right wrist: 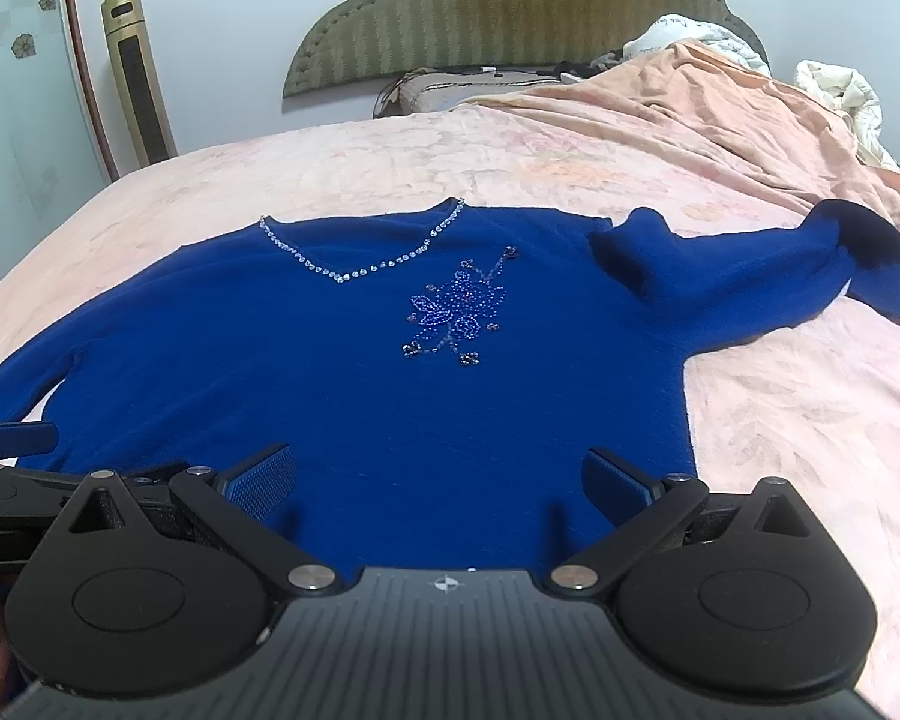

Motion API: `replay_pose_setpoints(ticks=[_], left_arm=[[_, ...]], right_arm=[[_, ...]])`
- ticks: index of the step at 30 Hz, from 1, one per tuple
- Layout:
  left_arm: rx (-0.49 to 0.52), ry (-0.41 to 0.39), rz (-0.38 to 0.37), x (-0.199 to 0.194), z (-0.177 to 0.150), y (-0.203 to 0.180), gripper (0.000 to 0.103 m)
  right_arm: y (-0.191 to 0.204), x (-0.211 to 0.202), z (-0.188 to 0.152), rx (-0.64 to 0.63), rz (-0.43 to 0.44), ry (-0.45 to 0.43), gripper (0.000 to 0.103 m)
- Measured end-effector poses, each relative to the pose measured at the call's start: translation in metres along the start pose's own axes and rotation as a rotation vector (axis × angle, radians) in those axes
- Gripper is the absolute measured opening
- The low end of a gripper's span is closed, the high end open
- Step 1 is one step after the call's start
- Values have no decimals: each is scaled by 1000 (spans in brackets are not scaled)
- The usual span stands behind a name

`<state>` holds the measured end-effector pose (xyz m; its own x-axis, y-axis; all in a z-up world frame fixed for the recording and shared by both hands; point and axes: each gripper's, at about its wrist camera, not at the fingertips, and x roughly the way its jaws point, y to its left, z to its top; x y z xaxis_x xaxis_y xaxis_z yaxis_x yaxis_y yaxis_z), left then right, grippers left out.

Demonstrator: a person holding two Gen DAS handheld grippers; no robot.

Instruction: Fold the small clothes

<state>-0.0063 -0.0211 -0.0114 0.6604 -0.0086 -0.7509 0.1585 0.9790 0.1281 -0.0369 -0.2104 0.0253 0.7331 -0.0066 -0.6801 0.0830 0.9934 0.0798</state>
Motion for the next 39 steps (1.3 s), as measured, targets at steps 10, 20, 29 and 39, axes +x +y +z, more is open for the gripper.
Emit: replay_pose_setpoints(ticks=[10,20,29,39], left_arm=[[1,30,-9,0,-1,-4,102],[24,27,-3,0,0,-9,102],[15,29,-19,-1,-1,-7,102],[11,25,-13,-1,-1,-8,102]], right_arm=[[-2,-2,-1,3,-1,-1,103],[-4,-3,-2,2,1,-2,103],[-5,-2,-3,6,3,0,103],[-5,0,-6,9,1,3,103]])
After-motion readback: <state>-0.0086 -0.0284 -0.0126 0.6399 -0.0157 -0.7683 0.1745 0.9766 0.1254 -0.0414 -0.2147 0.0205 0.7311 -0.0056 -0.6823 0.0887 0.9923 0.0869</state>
